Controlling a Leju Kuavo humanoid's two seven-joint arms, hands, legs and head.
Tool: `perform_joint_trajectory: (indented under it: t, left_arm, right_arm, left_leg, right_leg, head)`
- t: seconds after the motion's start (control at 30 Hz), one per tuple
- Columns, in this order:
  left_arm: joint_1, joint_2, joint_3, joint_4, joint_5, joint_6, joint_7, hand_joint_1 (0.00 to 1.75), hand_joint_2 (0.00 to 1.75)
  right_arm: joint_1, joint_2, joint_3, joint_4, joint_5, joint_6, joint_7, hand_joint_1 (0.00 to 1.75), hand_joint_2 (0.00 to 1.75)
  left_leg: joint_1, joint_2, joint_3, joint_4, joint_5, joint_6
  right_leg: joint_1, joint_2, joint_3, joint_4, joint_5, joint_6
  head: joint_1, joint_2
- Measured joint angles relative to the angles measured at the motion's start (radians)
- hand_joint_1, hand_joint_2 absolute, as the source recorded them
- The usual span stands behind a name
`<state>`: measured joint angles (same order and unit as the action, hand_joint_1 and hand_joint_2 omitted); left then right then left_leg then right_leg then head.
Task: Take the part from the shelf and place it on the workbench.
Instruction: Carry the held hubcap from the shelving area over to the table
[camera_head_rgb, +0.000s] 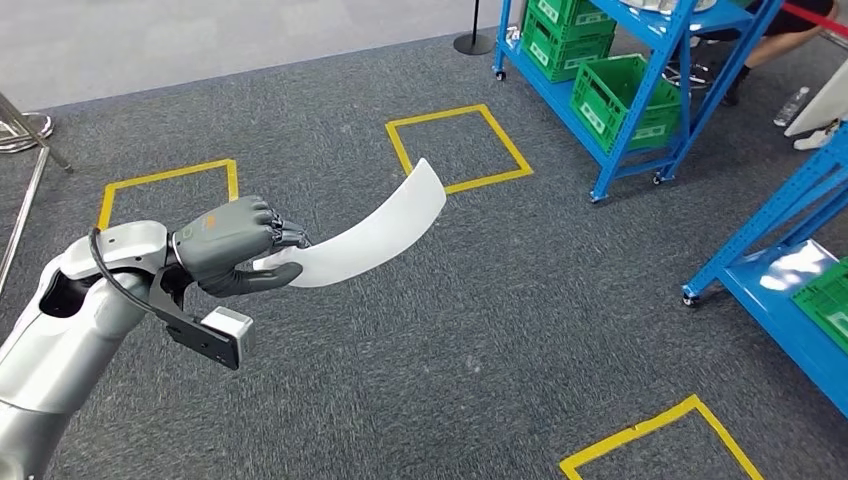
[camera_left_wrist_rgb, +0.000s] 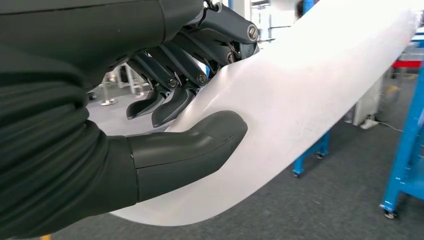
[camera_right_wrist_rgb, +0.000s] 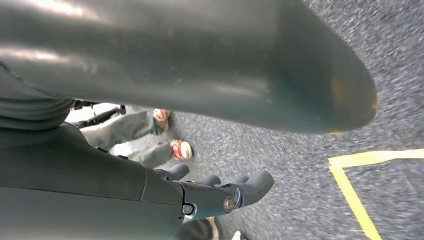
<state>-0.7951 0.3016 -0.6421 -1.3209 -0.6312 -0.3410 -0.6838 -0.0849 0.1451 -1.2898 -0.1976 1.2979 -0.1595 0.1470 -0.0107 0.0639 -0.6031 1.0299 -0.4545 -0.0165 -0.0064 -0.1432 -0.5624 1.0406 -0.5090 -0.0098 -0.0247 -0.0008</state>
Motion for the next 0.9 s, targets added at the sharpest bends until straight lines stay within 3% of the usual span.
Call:
perform_joint_trajectory:
  t: [0.03, 0.07, 0.1, 0.17, 0.2, 0.23, 0.27, 0.3, 0.33, 0.4, 0.47, 0.53, 0.57, 0.63, 0.7, 0.77, 0.8, 0.83, 0.9]
  left_arm:
    - [-0.001, -0.001, 0.001, 0.0, 0.0, 0.0, 0.002, 1.75, 1.75]
    - [-0.004, -0.003, 0.002, -0.001, 0.0, 0.0, 0.003, 1.75, 1.75]
    - [-0.008, -0.005, 0.003, -0.001, -0.001, 0.0, 0.004, 1.75, 1.75]
    - [-0.018, -0.015, 0.004, 0.0, -0.001, 0.0, 0.007, 1.75, 1.75]
    - [-0.02, -0.019, 0.004, 0.002, -0.002, 0.0, 0.008, 1.75, 1.75]
    - [-0.02, -0.023, 0.004, 0.004, -0.002, -0.001, 0.009, 1.75, 1.75]
    - [-0.019, -0.025, 0.004, 0.006, -0.002, -0.001, 0.01, 1.75, 1.75]
    - [-0.018, -0.026, 0.004, 0.008, -0.003, -0.002, 0.01, 1.75, 1.75]
    - [-0.018, -0.027, 0.004, 0.01, -0.004, -0.002, 0.01, 1.75, 1.75]
    - [-0.018, -0.029, 0.004, 0.012, -0.006, -0.002, 0.01, 1.75, 1.75]
    - [-0.018, -0.034, 0.003, 0.014, -0.006, -0.002, 0.009, 1.75, 1.75]
    - [-0.018, -0.038, 0.002, 0.019, -0.006, -0.002, 0.008, 1.75, 1.75]
    - [-0.017, -0.039, 0.0, 0.022, -0.007, -0.002, 0.006, 1.75, 1.75]
    - [-0.021, -0.045, -0.005, 0.032, -0.008, -0.006, 0.002, 1.75, 1.75]
    - [-0.027, -0.061, -0.012, 0.048, -0.009, -0.009, -0.004, 1.75, 1.75]
    - [-0.029, -0.08, -0.021, 0.068, -0.008, -0.01, -0.009, 1.75, 1.75]
    - [-0.031, -0.087, -0.026, 0.079, -0.004, -0.009, -0.011, 1.75, 1.75]
    - [-0.035, -0.093, -0.032, 0.088, 0.003, -0.009, -0.012, 1.75, 1.75]
    - [-0.049, -0.099, -0.046, 0.101, 0.027, 0.003, -0.013, 1.75, 1.75]
  right_arm:
    - [-0.002, 0.0, 0.0, 0.0, 0.0, 0.0, 0.001, 0.0, 0.0]
    - [-0.005, 0.001, 0.0, 0.0, 0.001, 0.0, 0.002, 0.0, 0.0]
    - [-0.006, 0.001, 0.0, 0.0, 0.001, 0.001, 0.003, 0.0, 0.0]
    - [-0.006, 0.001, 0.0, 0.0, 0.002, 0.001, -0.002, 0.0, 0.0]
    - [-0.004, 0.0, 0.0, 0.0, 0.002, 0.002, -0.004, 0.0, 0.0]
    - [-0.002, -0.001, 0.0, 0.0, 0.002, 0.002, -0.005, 0.0, 0.0]
    - [-0.001, -0.001, 0.0, 0.0, 0.002, 0.003, -0.003, 0.0, 0.0]
    - [-0.001, -0.001, 0.0, 0.0, 0.002, 0.004, -0.002, 0.0, 0.0]
    - [-0.001, -0.001, 0.0, 0.0, 0.002, 0.005, -0.001, 0.0, 0.0]
    - [-0.002, -0.001, 0.0, 0.0, 0.002, 0.007, -0.001, 0.0, 0.0]
    - [-0.003, -0.001, 0.0, 0.0, -0.002, 0.008, -0.007, 0.0, 0.0]
    - [-0.004, -0.001, -0.001, 0.0, -0.007, 0.009, -0.011, 0.0, 0.0]
    - [-0.005, 0.0, -0.002, 0.0, -0.009, 0.009, -0.008, 0.0, 0.0]
    - [-0.003, 0.0, -0.004, 0.0, -0.013, 0.009, -0.001, 0.0, 0.0]
    - [0.002, 0.0, -0.006, 0.0, -0.02, 0.008, 0.001, 0.0, 0.0]
    - [0.006, 0.0, -0.008, 0.0, -0.025, 0.006, 0.002, 0.0, 0.0]
    - [0.006, 0.0, -0.008, 0.0, -0.026, 0.004, 0.002, 0.0, 0.0]
    - [0.006, 0.0, -0.009, 0.0, -0.026, 0.004, 0.002, 0.0, 0.0]
    - [0.007, -0.001, -0.009, 0.0, -0.024, 0.006, 0.002, 0.0, 0.0]
  left_leg:
    - [0.0, -0.015, 0.0, -0.002, 0.002, 0.007]
    - [0.001, -0.028, 0.0, -0.005, 0.005, 0.013]
    - [0.003, -0.042, 0.001, -0.009, 0.008, 0.019]
    - [0.009, -0.068, 0.002, -0.014, 0.013, 0.028]
    - [0.01, -0.082, 0.0, -0.013, 0.014, 0.03]
    - [0.011, -0.098, -0.001, -0.012, 0.014, 0.031]
    - [0.011, -0.114, -0.002, -0.01, 0.014, 0.031]
    - [0.011, -0.13, -0.003, -0.007, 0.013, 0.031]
    - [0.012, -0.145, -0.003, -0.004, 0.012, 0.029]
    - [0.012, -0.175, -0.006, 0.004, 0.009, 0.021]
    - [0.013, -0.201, -0.013, 0.006, 0.011, 0.007]
    - [0.016, -0.225, -0.019, -0.001, 0.018, -0.008]
    - [0.016, -0.219, -0.021, -0.001, 0.018, -0.013]
    - [0.013, -0.159, -0.044, 0.04, -0.008, -0.021]
    - [0.011, -0.089, -0.098, 0.156, -0.069, -0.025]
    - [0.013, -0.072, -0.149, 0.265, -0.107, -0.027]
    - [0.014, -0.069, -0.151, 0.274, -0.1, -0.027]
    - [0.014, -0.064, -0.132, 0.242, -0.077, -0.026]
    - [0.01, -0.025, -0.055, 0.105, -0.021, -0.019]
  right_leg:
    - [-0.002, -0.01, 0.003, -0.001, -0.002, 0.006]
    - [-0.005, 0.0, 0.003, 0.004, -0.007, 0.013]
    - [-0.008, 0.028, -0.003, 0.022, -0.02, 0.019]
    - [-0.013, 0.107, -0.05, 0.118, -0.07, 0.029]
    - [-0.014, 0.13, -0.086, 0.187, -0.099, 0.031]
    - [-0.013, 0.139, -0.12, 0.247, -0.117, 0.032]
    - [-0.012, 0.142, -0.141, 0.277, -0.116, 0.032]
    - [-0.013, 0.143, -0.145, 0.271, -0.097, 0.031]
    - [-0.014, 0.147, -0.128, 0.224, -0.062, 0.03]
    - [-0.019, 0.188, -0.07, 0.088, 0.002, 0.03]
    - [-0.021, 0.221, -0.039, 0.016, 0.021, 0.027]
    - [-0.019, 0.206, -0.035, 0.012, 0.021, 0.016]
    - [-0.018, 0.193, -0.031, 0.008, 0.024, 0.009]
    - [-0.019, 0.166, -0.026, -0.001, 0.03, -0.006]
    - [-0.015, 0.137, -0.024, -0.004, 0.03, -0.014]
    - [-0.013, 0.105, -0.025, -0.004, 0.028, -0.017]
    - [-0.012, 0.09, -0.024, -0.004, 0.027, -0.017]
    - [-0.012, 0.076, -0.023, -0.003, 0.026, -0.016]
    - [-0.01, 0.05, -0.017, -0.002, 0.022, -0.011]
  head:
    - [0.0, 0.0]
    - [0.001, 0.0]
    - [0.002, 0.0]
    - [0.006, 0.0]
    - [0.007, 0.0]
    - [0.008, 0.0]
    - [0.008, 0.0]
    - [0.008, 0.0]
    - [0.008, 0.0]
    - [0.009, 0.0]
    - [0.009, 0.0]
    - [0.009, 0.0]
    - [0.009, 0.0]
    - [0.003, 0.0]
    - [-0.003, 0.0]
    - [-0.003, 0.0]
    - [-0.003, 0.0]
    - [-0.003, 0.0]
    - [-0.003, 0.0]
